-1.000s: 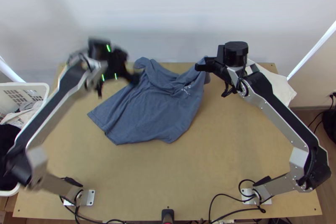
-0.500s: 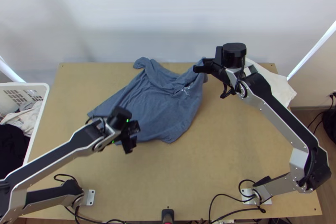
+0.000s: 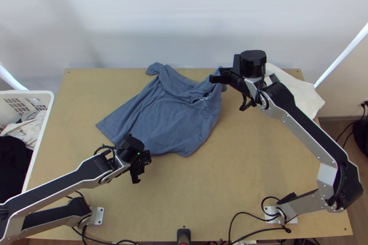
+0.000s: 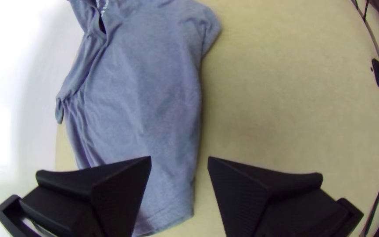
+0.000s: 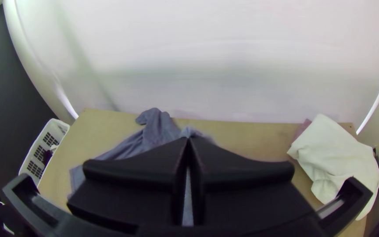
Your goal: Fold the t-shirt
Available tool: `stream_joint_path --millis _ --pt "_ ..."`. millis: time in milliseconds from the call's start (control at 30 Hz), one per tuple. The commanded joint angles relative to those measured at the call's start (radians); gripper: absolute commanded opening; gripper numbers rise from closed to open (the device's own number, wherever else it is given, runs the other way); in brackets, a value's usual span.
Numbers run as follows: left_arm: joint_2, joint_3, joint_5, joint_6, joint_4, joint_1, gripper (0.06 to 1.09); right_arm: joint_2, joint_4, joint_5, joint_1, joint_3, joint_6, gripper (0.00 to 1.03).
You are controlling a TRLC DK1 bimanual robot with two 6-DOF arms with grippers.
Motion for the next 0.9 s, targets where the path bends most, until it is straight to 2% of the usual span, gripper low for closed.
stream_joint_path --millis 0,267,300,433,467,667,867 --pt "0.035 -0.049 -0.008 0.038 0.041 0.009 0.71 -0.038 0.014 -0.004 0.006 -0.029 0.014 0.03" --pt "0.138 -0.061 -0.008 0.054 0.128 0.036 0.69 -0.038 0.015 -0.004 0.007 -0.031 0.014 0.03" --pt "0.151 -0.058 -0.008 0.054 0.135 0.043 0.61 -0.038 0.017 -0.004 0.007 -0.031 0.014 0.03" --pt "0.168 -0.069 0.002 0.081 0.181 0.044 0.12 -0.038 0.02 -0.004 0.007 -0.034 0.013 0.03" --pt "0.177 -0.067 0.004 0.081 0.193 0.044 0.1 -0.038 0.018 -0.004 0.007 -0.034 0.013 0.03" --pt "0.174 -0.007 0.038 0.069 0.19 0.095 0.1 -0.039 0.02 -0.006 0.002 -0.032 0.009 0.03" --pt "0.099 0.166 0.084 0.003 -0.01 0.132 0.09 -0.044 0.02 -0.007 0.004 -0.04 0.013 0.03"
